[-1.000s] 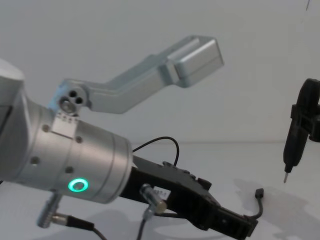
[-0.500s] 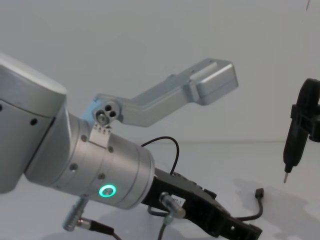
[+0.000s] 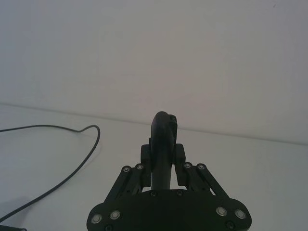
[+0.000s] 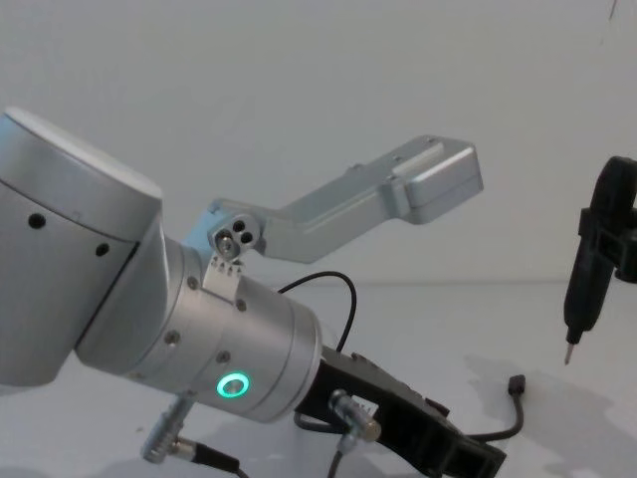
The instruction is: Pick up the data cable with the one hand.
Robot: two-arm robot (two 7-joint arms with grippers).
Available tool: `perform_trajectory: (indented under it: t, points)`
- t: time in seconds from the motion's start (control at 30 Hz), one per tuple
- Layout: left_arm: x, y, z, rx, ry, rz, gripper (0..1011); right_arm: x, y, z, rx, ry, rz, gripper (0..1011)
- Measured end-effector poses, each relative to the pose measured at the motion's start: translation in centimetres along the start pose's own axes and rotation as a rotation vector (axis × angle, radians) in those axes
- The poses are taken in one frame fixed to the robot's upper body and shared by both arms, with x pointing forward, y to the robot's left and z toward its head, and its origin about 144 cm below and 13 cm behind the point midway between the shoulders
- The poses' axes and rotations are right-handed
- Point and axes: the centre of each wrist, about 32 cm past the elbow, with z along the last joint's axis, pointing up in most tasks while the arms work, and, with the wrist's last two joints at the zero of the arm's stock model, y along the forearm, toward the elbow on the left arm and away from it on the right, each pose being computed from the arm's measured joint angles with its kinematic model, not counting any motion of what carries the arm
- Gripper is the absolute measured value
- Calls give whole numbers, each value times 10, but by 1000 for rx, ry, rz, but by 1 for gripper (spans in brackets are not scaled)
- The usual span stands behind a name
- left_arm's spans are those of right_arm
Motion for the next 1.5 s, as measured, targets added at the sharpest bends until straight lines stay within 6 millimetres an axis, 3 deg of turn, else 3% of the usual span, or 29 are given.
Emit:
perform_trajectory:
  t: [0.03,0.07,0.4,0.67,1.07,1.5]
  points:
    - [0,0,0,0,0,0,658,0,0,0,0,0,0,279]
    - [0,-1,0,2,1,0,575,0,0,0,0,0,0,279]
    - [0,-2,1,6,3,1,254,0,0,0,0,0,0,279]
    - [0,-3,0,9,0,3,56,0,0,0,0,0,0,279]
    - [-2,5,-7,-26,-85,4,50,10,-3,13,27,0,25,279]
    - [3,33,-25,-94,-214,25,50,32,-9,48,73,-6,107,279]
